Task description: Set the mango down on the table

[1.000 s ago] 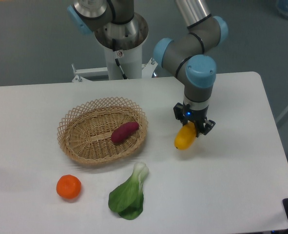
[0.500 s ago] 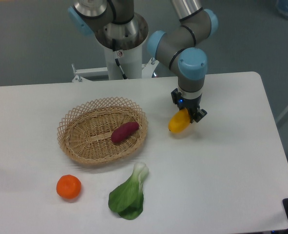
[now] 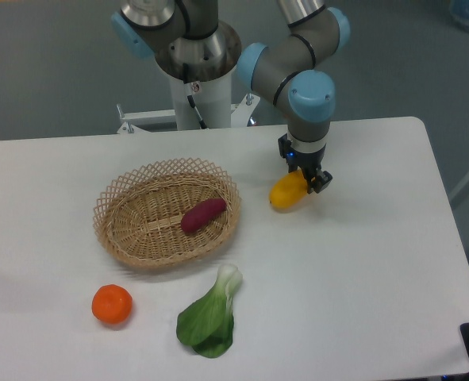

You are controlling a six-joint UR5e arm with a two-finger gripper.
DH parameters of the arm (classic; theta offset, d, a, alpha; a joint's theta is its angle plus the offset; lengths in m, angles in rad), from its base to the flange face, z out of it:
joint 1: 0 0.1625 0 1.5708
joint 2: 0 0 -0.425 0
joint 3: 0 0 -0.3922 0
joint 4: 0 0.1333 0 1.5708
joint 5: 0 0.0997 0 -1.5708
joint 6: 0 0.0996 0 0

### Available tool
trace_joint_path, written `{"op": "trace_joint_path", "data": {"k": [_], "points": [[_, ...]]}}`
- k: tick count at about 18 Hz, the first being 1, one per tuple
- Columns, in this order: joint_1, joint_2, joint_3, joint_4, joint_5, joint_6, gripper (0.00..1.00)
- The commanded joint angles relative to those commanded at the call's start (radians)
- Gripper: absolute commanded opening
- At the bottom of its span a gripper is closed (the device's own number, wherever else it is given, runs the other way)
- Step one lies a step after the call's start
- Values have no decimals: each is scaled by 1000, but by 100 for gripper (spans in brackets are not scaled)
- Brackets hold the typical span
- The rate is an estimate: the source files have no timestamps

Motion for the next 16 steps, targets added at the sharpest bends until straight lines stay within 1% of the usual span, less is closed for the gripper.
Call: {"op": "trace_joint_path", "data": {"k": [2,3,5,7,11,12,14,16], "points": [[-3,0,23,-5,2,-8,100],[-5,2,44,-17,3,-24,100],[-8,-5,77,-28,-6,-101,100],[-6,-9,119,-40,-12,-132,100],[-11,-35,242,-179,-18,-135,100],[-11,-49,274,-204,-20,-135,100],[-11,-75,322,-215,-55,-135,100],[-11,-86,350,-216,-96,-135,100]]}}
